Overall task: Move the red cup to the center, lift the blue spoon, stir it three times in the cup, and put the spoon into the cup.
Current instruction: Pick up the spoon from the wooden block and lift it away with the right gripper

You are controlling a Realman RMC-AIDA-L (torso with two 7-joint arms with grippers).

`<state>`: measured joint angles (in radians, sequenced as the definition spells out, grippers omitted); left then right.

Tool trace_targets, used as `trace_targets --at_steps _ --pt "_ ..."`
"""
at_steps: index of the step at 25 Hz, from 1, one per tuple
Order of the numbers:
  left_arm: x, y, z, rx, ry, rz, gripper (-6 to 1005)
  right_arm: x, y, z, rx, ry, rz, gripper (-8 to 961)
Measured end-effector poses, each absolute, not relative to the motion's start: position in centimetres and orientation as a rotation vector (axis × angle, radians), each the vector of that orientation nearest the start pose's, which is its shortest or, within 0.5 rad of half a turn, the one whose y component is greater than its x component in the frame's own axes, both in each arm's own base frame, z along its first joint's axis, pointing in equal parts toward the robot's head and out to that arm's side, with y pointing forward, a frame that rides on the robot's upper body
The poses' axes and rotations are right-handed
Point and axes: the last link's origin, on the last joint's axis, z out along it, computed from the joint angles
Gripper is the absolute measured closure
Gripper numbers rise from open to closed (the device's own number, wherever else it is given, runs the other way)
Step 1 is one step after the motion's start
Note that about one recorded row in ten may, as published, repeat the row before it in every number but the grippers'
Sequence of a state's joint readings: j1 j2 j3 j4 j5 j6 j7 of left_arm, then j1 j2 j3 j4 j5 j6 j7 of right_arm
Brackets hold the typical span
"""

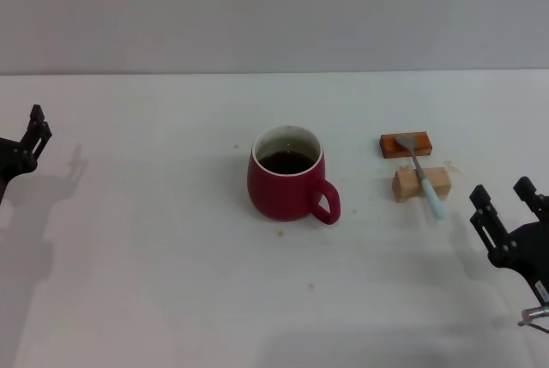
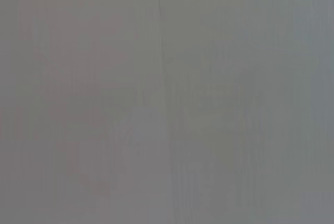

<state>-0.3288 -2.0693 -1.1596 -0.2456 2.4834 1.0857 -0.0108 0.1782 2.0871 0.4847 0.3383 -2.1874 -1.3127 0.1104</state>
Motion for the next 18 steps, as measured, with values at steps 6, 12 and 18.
trace_targets --at_steps 6,12,18 --pt "-36.2 31.5 0.6 -1.476 -0.547 -0.531 144 32.3 24.1 -6.9 -1.749 0.627 0.775 330" --pt "-36.2 31.5 0.6 -1.476 -0.547 -0.529 144 32.2 24.6 -7.5 -1.784 0.641 0.747 330" --pt "-36.1 31.6 0.7 -1.477 -0.545 -0.531 144 32.2 25.2 -7.9 -1.808 0.655 0.725 331"
